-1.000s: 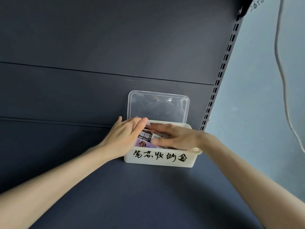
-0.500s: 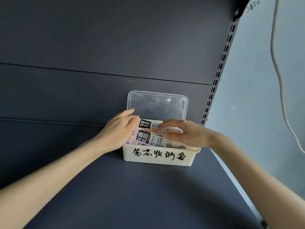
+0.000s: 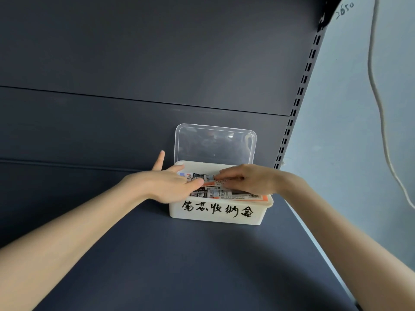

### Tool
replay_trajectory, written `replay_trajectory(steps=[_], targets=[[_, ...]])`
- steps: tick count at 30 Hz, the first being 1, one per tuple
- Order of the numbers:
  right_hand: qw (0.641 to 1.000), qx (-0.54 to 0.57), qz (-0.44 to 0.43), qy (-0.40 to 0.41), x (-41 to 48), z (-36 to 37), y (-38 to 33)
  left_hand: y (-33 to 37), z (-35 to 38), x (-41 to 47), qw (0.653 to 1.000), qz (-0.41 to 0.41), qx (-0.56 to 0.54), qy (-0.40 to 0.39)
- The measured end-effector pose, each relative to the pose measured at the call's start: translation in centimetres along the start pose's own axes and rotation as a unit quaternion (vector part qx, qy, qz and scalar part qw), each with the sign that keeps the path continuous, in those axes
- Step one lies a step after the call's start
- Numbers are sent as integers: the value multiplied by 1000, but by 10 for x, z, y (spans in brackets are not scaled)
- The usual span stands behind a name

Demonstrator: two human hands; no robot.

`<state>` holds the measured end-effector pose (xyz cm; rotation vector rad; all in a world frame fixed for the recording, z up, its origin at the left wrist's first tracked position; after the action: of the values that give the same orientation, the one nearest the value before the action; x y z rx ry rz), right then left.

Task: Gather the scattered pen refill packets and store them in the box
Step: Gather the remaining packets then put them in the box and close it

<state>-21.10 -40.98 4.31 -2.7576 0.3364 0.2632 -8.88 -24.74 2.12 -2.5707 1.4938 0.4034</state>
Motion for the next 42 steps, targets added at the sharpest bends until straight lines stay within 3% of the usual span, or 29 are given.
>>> replay_trajectory(steps=[6, 12, 18, 23, 26, 29, 31, 33, 36, 42], targets=[[999, 23, -5, 45, -5, 7, 2, 7, -4, -7, 990, 10, -33, 138], [997, -14, 5, 73, -15, 9, 2, 14, -3, -6, 990, 56, -71, 108], [994, -75, 65, -36, -21, 9, 6, 14, -6, -4, 989, 63, -78, 109], [995, -53, 78, -17, -21, 8, 5, 12, -6, -2, 986, 62, -99, 115], [997, -20, 66, 18, -21, 9, 7, 11, -6, -1, 968, 65, -140, 196], [986, 78, 29, 148, -15, 4, 14, 3, -8, 0, 907, 28, -232, 350], [967, 91, 28, 235, -9, 1, 20, -5, -9, 4, 874, -25, -263, 409], [953, 104, 53, 278, -4, 0, 25, -10, -8, 9, 861, -75, -305, 400], [947, 134, 83, 281, 2, 3, 32, -14, -5, 15, 846, -115, -383, 352], [961, 152, 66, 220, -1, 13, 26, -10, 1, 14, 839, -91, -430, 321]])
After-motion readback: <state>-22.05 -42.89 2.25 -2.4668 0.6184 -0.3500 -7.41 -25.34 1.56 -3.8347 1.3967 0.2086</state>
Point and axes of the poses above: each hand's wrist, its own x-axis towards the middle knuckle, its own z-axis out of the palm, y = z × x, the point moved 1 cm from there along x, towards the middle knuckle, and after that the axes turned 1 degree about x, right-handed, at the moved point
